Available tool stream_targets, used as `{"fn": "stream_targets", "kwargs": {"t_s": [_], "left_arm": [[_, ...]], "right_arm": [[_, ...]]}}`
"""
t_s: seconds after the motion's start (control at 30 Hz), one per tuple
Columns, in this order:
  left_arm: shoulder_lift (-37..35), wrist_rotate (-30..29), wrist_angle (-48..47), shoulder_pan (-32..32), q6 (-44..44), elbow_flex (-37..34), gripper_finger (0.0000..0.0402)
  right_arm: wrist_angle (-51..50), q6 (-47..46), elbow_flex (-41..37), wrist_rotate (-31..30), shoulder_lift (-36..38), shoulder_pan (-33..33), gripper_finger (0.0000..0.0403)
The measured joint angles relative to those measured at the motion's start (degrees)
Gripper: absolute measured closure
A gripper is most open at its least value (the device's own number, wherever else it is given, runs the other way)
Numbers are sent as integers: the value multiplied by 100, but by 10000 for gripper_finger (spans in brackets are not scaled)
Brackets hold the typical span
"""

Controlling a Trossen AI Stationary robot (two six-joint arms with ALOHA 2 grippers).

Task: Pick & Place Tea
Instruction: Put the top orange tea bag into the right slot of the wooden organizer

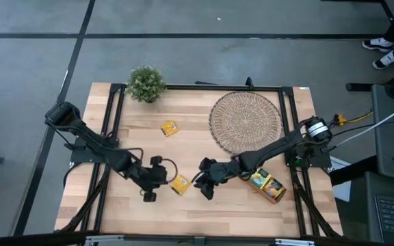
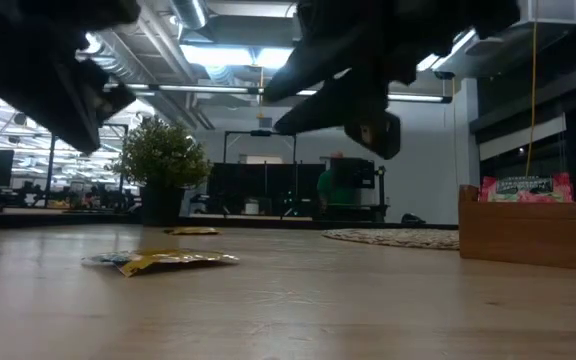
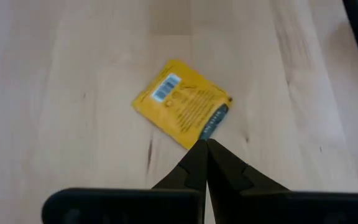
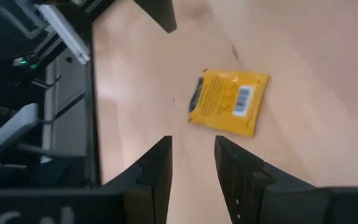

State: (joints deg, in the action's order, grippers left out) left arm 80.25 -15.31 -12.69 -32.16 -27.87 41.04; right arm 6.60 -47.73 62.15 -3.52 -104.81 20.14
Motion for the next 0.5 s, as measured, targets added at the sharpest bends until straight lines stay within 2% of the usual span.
{"fn": "stream_targets", "kwargs": {"t_s": [0.13, 0.27, 0.5], "left_arm": [[-165, 6, 815, 97, -689, -651, 400], [-58, 321, 1073, 177, -1126, -890, 399], [39, 247, 1180, 107, -1199, -890, 399]], "right_arm": [[-60, 179, 426, -89, -348, -4, 281], [-567, 530, 1065, -25, -721, 0, 294], [-1270, 1079, 1946, 7, -1233, -1, 388]]}}
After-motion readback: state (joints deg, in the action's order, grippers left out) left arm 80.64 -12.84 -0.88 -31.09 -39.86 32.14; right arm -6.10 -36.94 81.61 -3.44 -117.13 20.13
